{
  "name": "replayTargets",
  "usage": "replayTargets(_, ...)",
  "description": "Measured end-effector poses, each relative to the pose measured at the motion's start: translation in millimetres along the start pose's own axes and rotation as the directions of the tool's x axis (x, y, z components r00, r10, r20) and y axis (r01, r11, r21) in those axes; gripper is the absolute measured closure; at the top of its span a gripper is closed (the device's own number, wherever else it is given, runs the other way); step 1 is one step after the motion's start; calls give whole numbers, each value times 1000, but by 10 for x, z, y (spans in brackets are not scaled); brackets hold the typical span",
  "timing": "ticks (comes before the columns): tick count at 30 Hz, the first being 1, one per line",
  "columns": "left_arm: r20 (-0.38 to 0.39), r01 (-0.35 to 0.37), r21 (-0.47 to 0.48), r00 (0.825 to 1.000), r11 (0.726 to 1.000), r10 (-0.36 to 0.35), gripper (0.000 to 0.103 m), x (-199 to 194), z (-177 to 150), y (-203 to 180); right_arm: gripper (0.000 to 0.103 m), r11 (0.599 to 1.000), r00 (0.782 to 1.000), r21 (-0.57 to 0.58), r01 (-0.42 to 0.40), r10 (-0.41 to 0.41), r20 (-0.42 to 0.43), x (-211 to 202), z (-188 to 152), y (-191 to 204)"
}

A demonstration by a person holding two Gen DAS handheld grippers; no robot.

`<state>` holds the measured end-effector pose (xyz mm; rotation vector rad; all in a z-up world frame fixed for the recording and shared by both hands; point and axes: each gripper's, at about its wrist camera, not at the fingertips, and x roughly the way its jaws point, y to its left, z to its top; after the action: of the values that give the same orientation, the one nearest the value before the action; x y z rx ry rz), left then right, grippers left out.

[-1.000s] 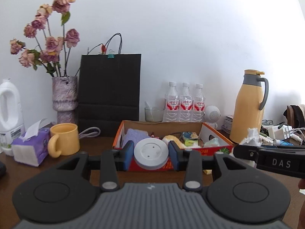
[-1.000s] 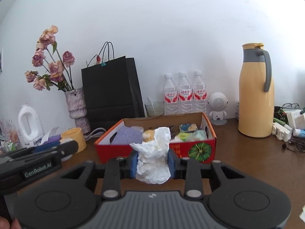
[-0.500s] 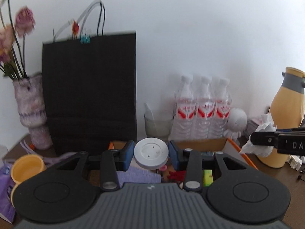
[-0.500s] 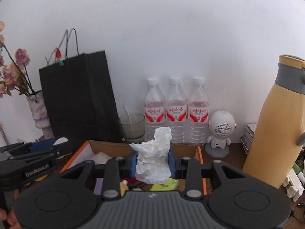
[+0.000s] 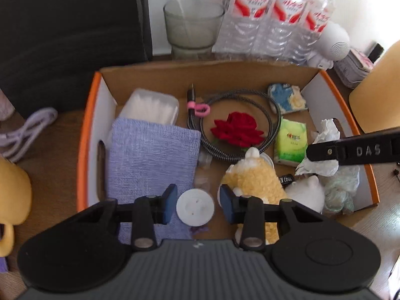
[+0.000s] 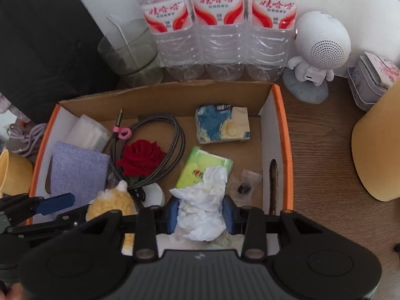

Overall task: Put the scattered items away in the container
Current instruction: 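Open both grippers to drop the tissue and cap into the box, then withdraw both open grippers from the box back toward the desk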

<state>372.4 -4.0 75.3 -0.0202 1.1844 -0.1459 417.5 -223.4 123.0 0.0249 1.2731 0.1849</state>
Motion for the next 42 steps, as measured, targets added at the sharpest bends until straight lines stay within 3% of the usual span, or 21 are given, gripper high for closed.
replayTargets(3,-23,-7,-10,1000,1000,7,43,77,29,35,46,999,999,-19,34,-35,-36,148,-36,59)
replayTargets(5,-26,-13,-22,1000,1000,12,36,89,27,79,31,999,997,-21,37,-38,-68,239,-80,60)
replayTargets(11,-63,-5,-6,998,1000,4,26,130,-80,171,27,996,993,-44,75,-78,-87,248,-242,176)
replayTargets(20,-74,-17,-3,997,1000,17,23,13,-106,204,25,996,994,12,86,-85,-75,49,-323,206)
replayTargets(24,-54,-38,1,998,999,38,15,-266,-38,168,13,996,997,44,73,-73,-16,-342,-282,227)
replayTargets(26,-22,-56,-6,998,998,56,15,-441,-53,132,12,996,997,46,72,-72,15,-533,-265,247)
replayTargets(29,119,-79,-26,990,997,82,2,-759,-188,42,12,998,993,43,46,-50,103,-822,-363,251)
replayTargets(31,235,-74,-50,968,996,84,0,-949,-337,4,11,998,977,43,41,-49,208,-1016,-499,248)
replayTargets(34,372,-47,-43,926,998,59,0,-1097,-581,-86,9,998,920,45,52,-66,386,-1210,-779,268)
replayTargets(39,580,-41,-39,813,998,56,0,-1224,-1050,-191,9,999,801,49,13,-39,597,-1349,-1268,247)
replayTargets(42,655,-7,-33,755,999,28,0,-1238,-1339,-208,9,1000,710,21,19,-29,703,-1343,-1590,244)
